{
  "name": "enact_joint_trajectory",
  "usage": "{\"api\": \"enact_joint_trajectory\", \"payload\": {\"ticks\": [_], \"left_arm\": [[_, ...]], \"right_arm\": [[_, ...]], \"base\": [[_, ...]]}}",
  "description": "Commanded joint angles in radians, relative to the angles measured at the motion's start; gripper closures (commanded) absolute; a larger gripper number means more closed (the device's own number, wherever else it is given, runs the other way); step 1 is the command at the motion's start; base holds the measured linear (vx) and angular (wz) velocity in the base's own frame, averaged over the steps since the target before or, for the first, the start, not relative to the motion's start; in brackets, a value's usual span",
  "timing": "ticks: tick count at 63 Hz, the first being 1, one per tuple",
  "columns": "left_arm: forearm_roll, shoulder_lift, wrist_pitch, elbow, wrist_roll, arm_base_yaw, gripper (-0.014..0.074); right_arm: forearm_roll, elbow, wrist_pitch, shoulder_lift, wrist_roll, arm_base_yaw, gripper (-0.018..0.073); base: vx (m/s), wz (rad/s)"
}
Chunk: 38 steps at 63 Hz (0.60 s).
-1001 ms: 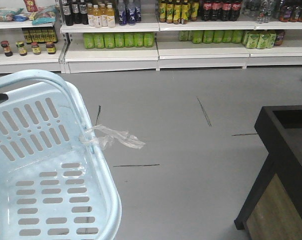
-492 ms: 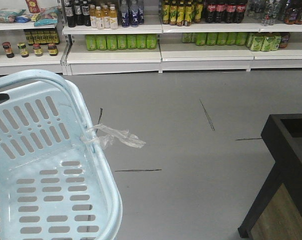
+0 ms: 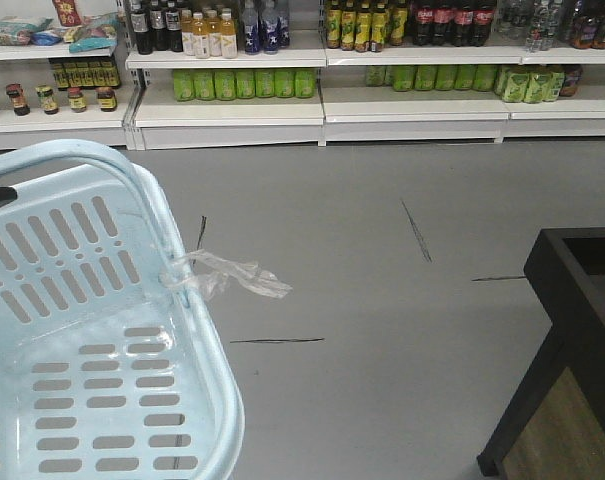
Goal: Pick three apples into basket with both arms
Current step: 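Drive the base along the aisle holding the basket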
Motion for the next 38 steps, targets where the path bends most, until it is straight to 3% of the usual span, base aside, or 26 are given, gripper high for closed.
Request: {"api": "enact_joint_trajectory", "payload": {"ticks": [1,38], "left_arm": [[0.018,-0.009,-0.082,-0.033,-0.013,-0.003,0.0603],[0.018,-0.009,-0.082,-0.033,-0.013,-0.003,0.0603]], "right_arm": [[-0.003,0.014,-0.073,-0.008,-0.007,0.0,0.0568],[-0.003,0.014,-0.073,-0.008,-0.007,0.0,0.0568]], "base": [[0.0,0.0],[0.01,-0.06]]}}
